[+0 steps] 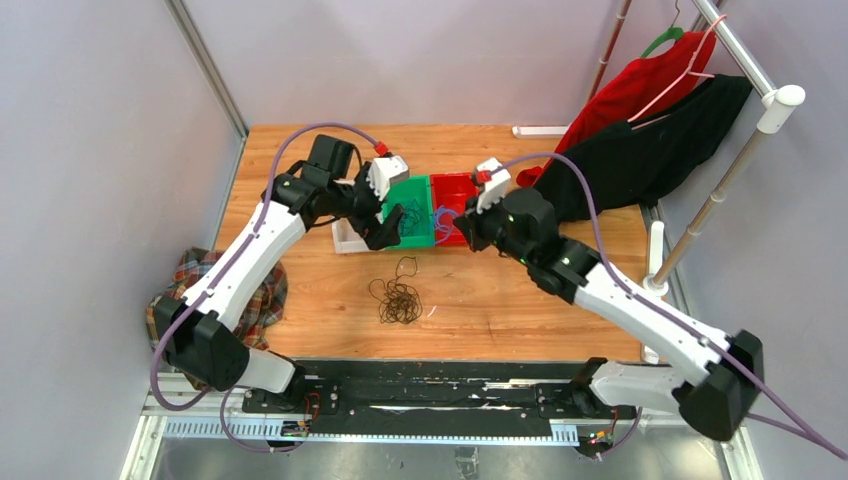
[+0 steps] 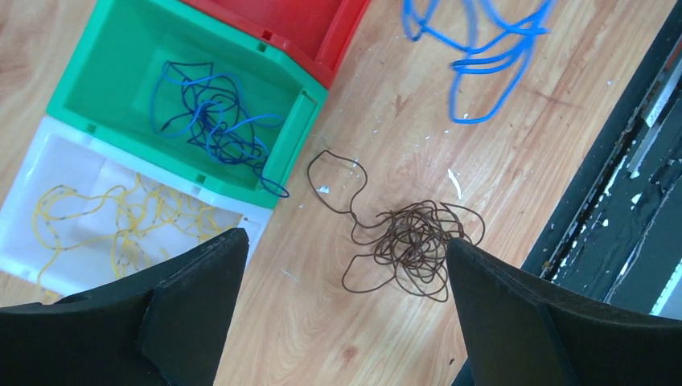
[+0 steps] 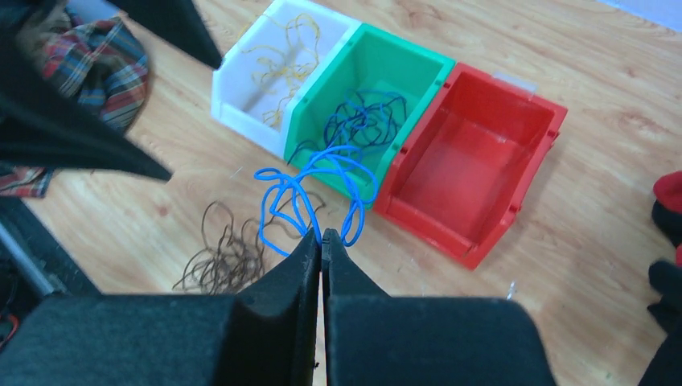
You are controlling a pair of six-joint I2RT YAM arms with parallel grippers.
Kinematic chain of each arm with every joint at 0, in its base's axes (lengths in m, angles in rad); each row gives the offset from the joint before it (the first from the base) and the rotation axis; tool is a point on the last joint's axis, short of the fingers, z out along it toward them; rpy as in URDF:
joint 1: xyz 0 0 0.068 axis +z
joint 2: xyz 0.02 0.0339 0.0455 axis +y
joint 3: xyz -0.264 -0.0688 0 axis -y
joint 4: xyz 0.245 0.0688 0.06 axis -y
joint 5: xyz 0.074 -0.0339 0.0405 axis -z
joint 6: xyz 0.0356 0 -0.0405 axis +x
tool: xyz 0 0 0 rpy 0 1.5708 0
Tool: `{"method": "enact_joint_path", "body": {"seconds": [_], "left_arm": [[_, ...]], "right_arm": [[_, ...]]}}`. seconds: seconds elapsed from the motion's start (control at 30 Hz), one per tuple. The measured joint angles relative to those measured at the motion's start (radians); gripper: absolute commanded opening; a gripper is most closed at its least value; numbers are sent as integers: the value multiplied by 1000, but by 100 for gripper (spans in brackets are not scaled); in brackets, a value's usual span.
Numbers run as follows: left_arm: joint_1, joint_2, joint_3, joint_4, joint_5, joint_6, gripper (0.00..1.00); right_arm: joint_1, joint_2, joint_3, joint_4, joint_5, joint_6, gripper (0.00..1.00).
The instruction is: Untangle the cables
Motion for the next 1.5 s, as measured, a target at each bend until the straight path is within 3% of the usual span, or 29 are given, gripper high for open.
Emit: {"method": "enact_joint_path", "body": {"seconds": [0.17,0.37,0.5,0.77,1.0,1.2,1.37,1.5], "left_arm": [[52,-47,-1,5,-37,-38,98],[243,-98,-5,42,-88,-113,98],[290,-123,-5,47,-142,-119,98],[289,-186,-71,67,-201,-113,98],[289,-151,-119,30,-140,-49,100],[289,-99,-188,19,-39,-46,90],[289,-70,-291,53,47,-87,85],[279,-57,-380,100,78,-140,82]], "right_arm": [[-28,218,150,10,-1,-37,1],[-42,500,317,14,3,-100,1],[-43,642,447,3,11,-127,4],[-49,830,650,-16,33,-145,53],[-35,702,487,21,32,-134,58],[55,468,164,171,-2,-34,58],[132,459,2,272,-51,65,57],[163,510,-64,309,-81,131,50]]}}
